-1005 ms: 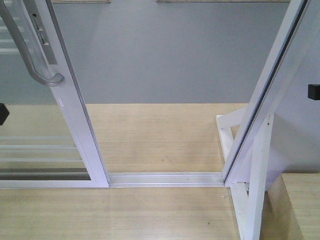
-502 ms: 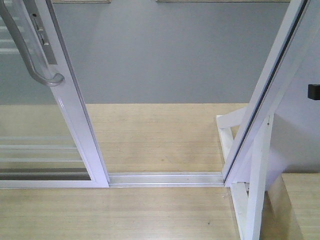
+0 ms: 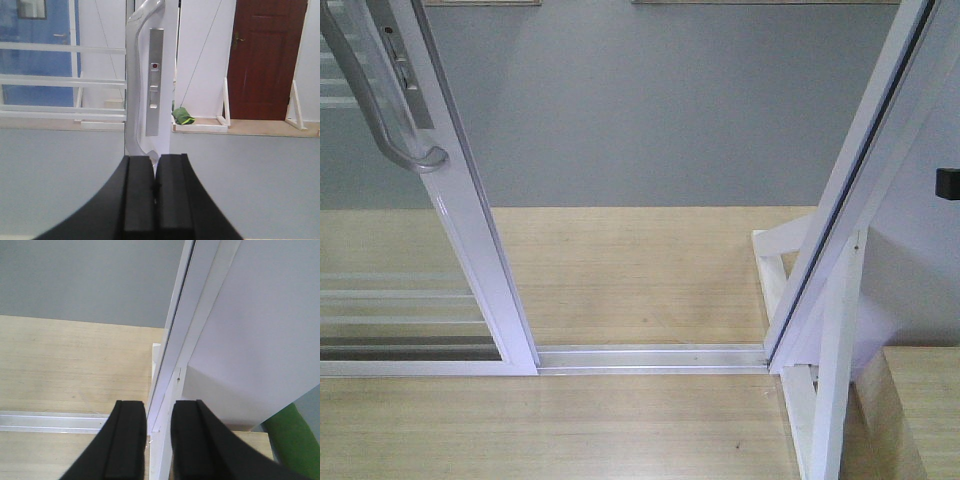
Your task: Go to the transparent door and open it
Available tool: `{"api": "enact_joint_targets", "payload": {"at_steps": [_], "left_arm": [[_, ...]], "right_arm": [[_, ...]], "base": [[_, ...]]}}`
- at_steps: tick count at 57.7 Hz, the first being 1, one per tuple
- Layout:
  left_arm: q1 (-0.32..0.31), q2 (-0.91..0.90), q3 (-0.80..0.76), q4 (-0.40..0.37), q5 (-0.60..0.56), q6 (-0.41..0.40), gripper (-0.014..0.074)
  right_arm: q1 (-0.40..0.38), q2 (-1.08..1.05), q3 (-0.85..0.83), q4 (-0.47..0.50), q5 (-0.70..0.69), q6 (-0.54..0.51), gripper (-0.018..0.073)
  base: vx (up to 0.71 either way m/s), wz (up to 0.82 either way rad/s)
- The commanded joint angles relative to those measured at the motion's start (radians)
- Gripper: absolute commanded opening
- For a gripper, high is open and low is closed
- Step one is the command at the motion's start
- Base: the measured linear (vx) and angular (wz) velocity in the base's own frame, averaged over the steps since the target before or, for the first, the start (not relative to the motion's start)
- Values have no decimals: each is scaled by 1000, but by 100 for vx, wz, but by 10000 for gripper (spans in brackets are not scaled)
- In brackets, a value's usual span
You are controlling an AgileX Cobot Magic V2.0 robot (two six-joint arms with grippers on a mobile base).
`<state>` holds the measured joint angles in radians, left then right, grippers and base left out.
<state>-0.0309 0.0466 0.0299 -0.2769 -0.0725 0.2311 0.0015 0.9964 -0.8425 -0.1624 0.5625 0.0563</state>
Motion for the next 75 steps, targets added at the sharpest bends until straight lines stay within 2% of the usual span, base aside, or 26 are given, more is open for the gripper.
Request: {"api": "enact_joint_targets", "payload": {"at_steps": [1, 4, 10, 19, 65, 69, 75], "left_arm": [[1, 9, 18, 157, -103, -98, -8], [1, 3, 18, 251, -67, -146, -8], [1, -41, 18, 324, 3, -240, -8], [-12, -74, 18, 324, 85, -256, -7], [-20, -72, 16, 324, 85, -256, -6], [-20, -72, 16, 324, 85, -256, -6], [-20, -72, 16, 324, 85, -256, -6]], "right_arm": [[-4, -10, -30, -12, -74, -11, 245], [-4, -10, -30, -12, -74, -11, 245], [-4, -10, -30, -12, -74, -11, 245], [-4, -14, -30, -12, -68, -11, 245], [-4, -15, -24, -12, -69, -11, 245], [-4, -40, -4, -18, -105, -12, 241], [-4, -112, 84, 23, -206, -13, 214]], "base": [[0, 0], [0, 0], [0, 0], [0, 0], [0, 0], [0, 0], [0, 0]]}}
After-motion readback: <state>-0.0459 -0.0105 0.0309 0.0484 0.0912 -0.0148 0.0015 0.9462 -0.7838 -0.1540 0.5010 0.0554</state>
